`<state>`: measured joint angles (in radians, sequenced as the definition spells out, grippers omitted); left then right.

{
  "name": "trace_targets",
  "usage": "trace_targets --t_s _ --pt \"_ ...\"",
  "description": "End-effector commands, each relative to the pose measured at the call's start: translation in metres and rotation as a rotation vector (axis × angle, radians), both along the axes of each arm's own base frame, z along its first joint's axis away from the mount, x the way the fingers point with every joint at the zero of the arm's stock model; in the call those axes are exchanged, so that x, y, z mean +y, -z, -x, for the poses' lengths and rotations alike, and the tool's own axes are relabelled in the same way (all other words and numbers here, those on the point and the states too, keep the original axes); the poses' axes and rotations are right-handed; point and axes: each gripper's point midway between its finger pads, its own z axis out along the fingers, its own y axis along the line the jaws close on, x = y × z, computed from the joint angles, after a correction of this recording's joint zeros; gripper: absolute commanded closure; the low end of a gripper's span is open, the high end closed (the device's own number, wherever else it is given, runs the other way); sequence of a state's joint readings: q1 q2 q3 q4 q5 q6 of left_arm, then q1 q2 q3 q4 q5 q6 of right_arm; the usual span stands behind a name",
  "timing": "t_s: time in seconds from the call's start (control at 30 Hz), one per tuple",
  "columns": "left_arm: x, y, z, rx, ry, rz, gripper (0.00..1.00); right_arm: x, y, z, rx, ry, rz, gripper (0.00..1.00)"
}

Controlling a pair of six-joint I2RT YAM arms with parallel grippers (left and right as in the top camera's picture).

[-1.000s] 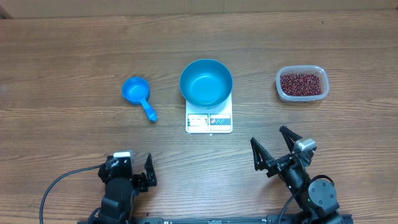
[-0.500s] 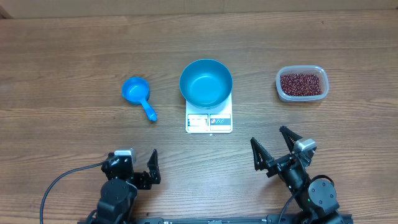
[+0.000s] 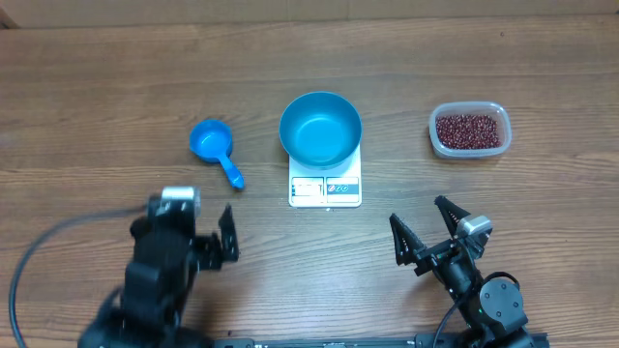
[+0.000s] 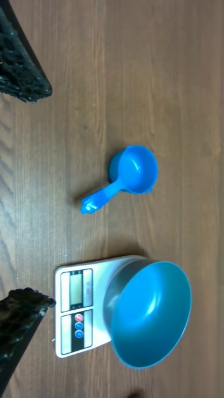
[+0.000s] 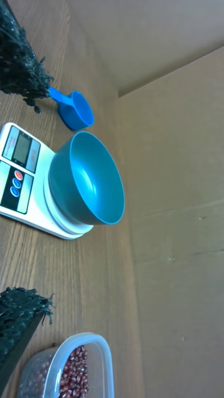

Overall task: Scoop item into bowl and weigh 150g on scale
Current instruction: 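Move the left gripper forward over the blue scoop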

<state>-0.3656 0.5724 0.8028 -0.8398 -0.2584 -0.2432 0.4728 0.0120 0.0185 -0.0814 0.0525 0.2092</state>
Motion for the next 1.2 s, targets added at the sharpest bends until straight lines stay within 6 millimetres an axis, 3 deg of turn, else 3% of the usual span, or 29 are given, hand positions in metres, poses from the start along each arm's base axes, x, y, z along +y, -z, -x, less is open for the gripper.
trace_targets --t_s 0.0,0.13,0.23,0.33,0.63,1.17 --pt "-0.002 -0.037 -0.032 0.034 -0.024 -0.074 0.00 0.000 0.002 0.000 -0.002 0.001 0.000 0.00" --pt "-0.011 -0.061 -0.065 0.113 -0.033 -0.106 0.00 0.000 0.002 0.000 -0.002 0.001 0.000 0.00" --pt "-0.031 -0.059 -0.081 0.219 0.044 -0.048 0.01 0.000 0.002 0.000 -0.002 0.001 0.000 0.00" --pt "-0.035 -0.052 -0.088 0.304 0.057 -0.029 0.00 0.000 0.002 0.000 -0.002 0.001 0.000 0.00" --pt "-0.036 -0.026 -0.092 0.420 0.057 -0.050 0.00 0.000 0.002 0.000 -0.002 0.001 0.000 0.00" --pt "-0.038 -0.030 -0.098 0.391 0.058 -0.041 0.00 0.000 0.002 0.000 -0.002 0.001 0.000 0.00"
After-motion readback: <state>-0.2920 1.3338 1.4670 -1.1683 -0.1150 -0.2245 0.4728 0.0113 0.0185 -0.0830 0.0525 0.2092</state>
